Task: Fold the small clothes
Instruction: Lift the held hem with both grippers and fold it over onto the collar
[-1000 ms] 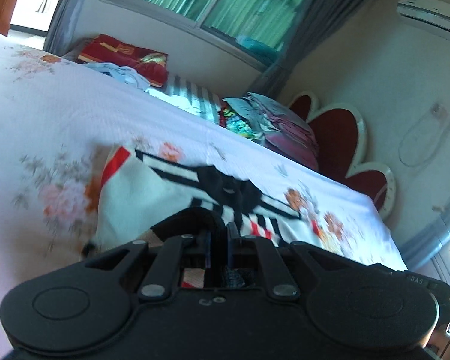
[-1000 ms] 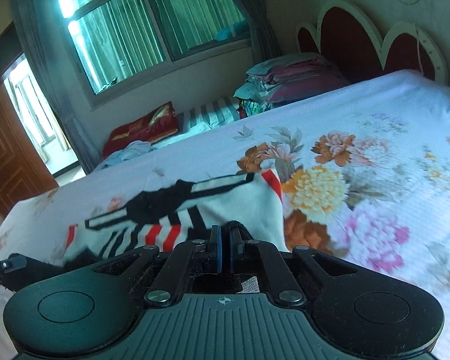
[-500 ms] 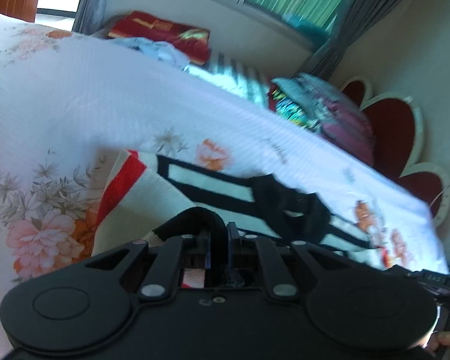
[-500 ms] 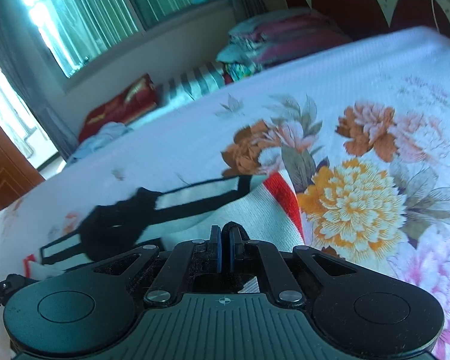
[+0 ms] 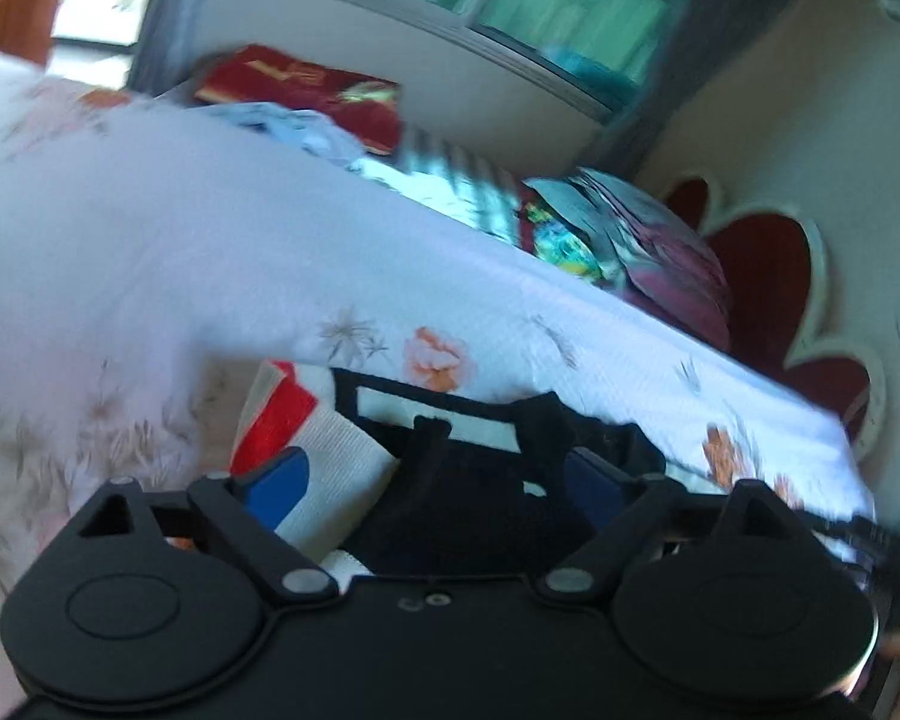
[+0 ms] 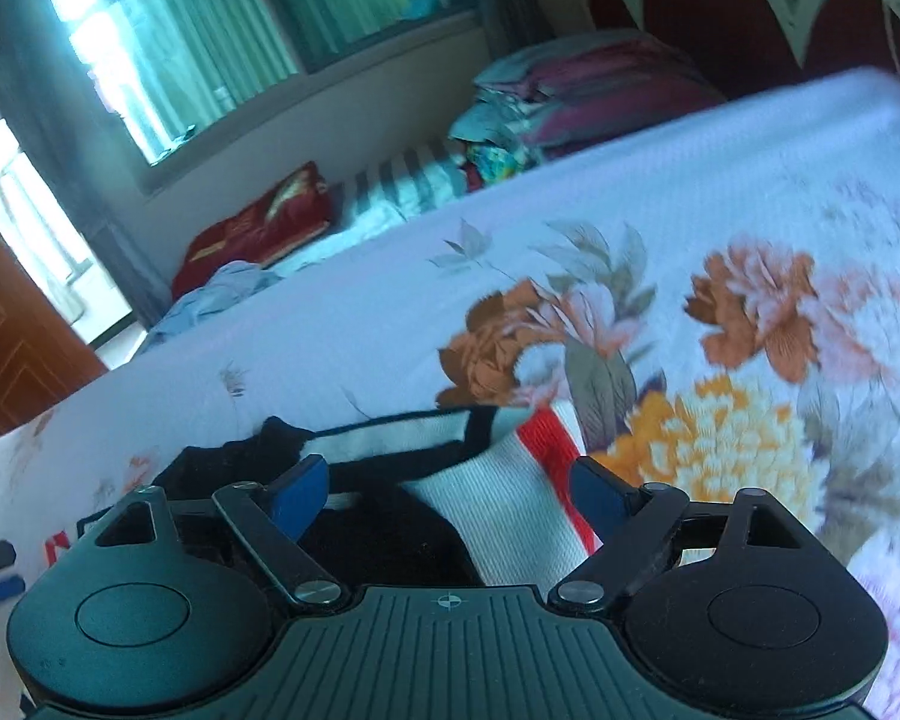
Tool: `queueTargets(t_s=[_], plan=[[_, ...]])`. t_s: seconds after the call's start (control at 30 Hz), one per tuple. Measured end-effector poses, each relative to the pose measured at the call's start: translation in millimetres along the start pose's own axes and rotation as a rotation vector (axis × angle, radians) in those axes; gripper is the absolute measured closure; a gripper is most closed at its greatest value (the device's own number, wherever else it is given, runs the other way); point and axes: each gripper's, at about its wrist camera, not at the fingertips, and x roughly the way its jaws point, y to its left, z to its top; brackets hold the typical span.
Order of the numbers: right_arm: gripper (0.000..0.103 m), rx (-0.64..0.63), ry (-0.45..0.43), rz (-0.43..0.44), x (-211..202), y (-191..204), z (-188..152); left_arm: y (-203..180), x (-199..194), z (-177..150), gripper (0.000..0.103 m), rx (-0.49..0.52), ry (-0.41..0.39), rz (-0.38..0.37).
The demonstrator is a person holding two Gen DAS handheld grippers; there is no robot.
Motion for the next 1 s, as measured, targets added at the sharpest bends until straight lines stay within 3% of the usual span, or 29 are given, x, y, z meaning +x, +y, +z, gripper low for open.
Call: queueTargets(t_s=[0.2, 0.3, 0.33, 0.43, 0.5, 0.53, 0.57, 0.6, 0.67, 0.73, 0.87, 1.0], plan=[[0.017, -0.132, 0.041, 0.018, 19.3, 17.9, -9.1, -9.6, 30.0, -5.7, 0.029, 0.152, 0.077, 0.050], [0.046, -0.157, 0.073, 0.015, 31.3, 19.2, -14.6, -12.4, 43.8, -9.1, 0.046, 0.184, 0.099, 0.057], [0.048, -0.161, 0.084, 0.015, 35.4, 17.7, -15.2, -13.9, 46.5, -10.6, 0.053, 0.202, 0.105, 0.057], [0.048, -0.182, 0.114, 0.001, 47.7, 15.1, -16.7, -17.6, 49.9, -15.6, 0.054, 0.235, 0.124, 0.055], [0.049, -0.209, 0.118, -0.004, 52.2, 15.5, -18.2, -22.1, 52.6, -17.8, 0.065, 0.264, 0.128, 0.060], [0.069, -0.236, 0.117, -0.008, 52.7, 18.4, -19.1, -22.8, 52.6, -18.8, 0.087, 0.272, 0.128, 0.062], [0.083, -0.265, 0.119, -0.009, 52.3, 22.4, -20.0, -23.0, 53.5, -18.8, 0.098, 0.269, 0.133, 0.063], [0.094, -0.278, 0.125, -0.001, 52.0, 24.7, -20.2, -22.6, 51.9, -18.8, 0.098, 0.266, 0.125, 0.060], [0.098, -0.299, 0.129, 0.018, 49.7, 28.5, -20.4, -22.8, 46.2, -19.7, 0.098, 0.257, 0.099, 0.041], [0.098, -0.317, 0.122, 0.035, 46.3, 30.5, -20.9, -23.2, 40.5, -18.9, 0.098, 0.246, 0.071, 0.032], [0.098, -0.240, 0.003, 0.037, 30.7, 23.4, -8.5, -17.5, 25.9, -8.5, 0.099, 0.188, -0.033, 0.048], [0.098, -0.226, -0.066, -0.016, 34.0, 25.0, 4.8, -9.3, 31.1, 5.0, 0.099, 0.123, -0.076, 0.087]])
